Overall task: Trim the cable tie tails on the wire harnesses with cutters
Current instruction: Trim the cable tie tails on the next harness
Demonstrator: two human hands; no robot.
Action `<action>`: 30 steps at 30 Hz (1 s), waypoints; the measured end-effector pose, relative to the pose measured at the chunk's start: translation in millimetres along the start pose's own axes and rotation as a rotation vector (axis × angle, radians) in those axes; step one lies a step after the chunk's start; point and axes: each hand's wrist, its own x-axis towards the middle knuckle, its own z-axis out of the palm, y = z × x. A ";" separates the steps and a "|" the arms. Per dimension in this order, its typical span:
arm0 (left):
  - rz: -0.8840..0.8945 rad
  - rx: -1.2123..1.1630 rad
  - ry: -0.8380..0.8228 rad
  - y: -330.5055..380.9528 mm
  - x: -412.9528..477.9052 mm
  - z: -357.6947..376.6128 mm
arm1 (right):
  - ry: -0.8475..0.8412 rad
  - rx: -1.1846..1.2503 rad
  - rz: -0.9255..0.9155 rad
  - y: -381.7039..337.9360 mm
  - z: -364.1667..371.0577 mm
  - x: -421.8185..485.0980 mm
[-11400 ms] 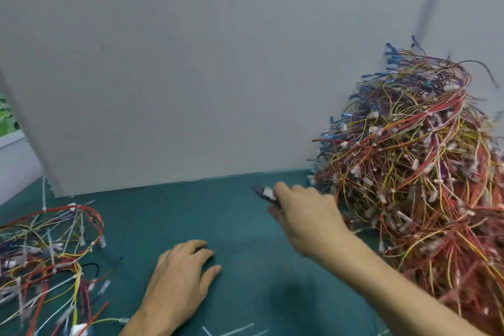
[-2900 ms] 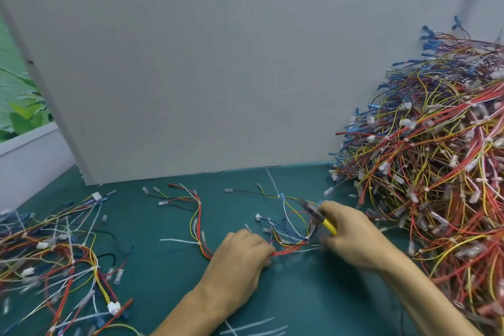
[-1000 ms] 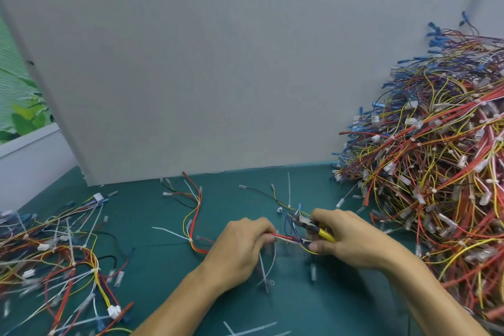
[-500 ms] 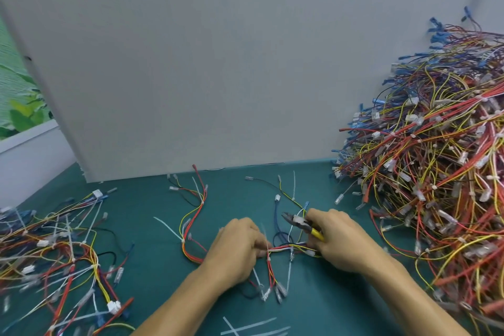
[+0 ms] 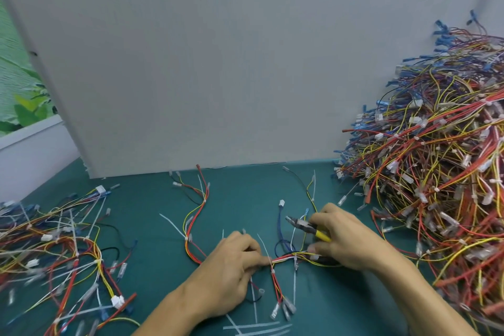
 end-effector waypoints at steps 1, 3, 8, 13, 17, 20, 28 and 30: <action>-0.007 0.005 -0.010 0.9 0.9 -0.7 | 0.037 0.014 -0.011 -0.6 -4.5 -0.7; -0.027 0.031 -0.013 2.9 1.9 -1.9 | 0.136 0.064 -0.019 -1.6 -16.3 -3.9; -0.055 0.059 0.064 8.5 -1.3 -3.6 | 0.016 0.039 -0.046 -3.4 -35.0 -14.3; -0.081 0.012 0.103 15.3 4.8 -1.6 | -0.100 -0.089 -0.048 -18.6 -1.7 -7.6; -0.112 -0.057 0.151 18.0 10.4 0.1 | -0.014 -0.007 -0.057 -22.1 7.6 -4.8; -0.138 -0.142 0.178 17.3 9.3 -2.1 | -0.074 0.159 -0.017 -21.9 0.2 -8.0; -0.181 -0.246 -0.134 18.3 3.7 -26.1 | -0.354 -0.025 -0.040 -29.2 -10.4 -11.1; -0.280 -0.240 0.061 7.1 8.0 -42.0 | -0.382 -0.084 -0.067 -30.1 -11.2 -11.8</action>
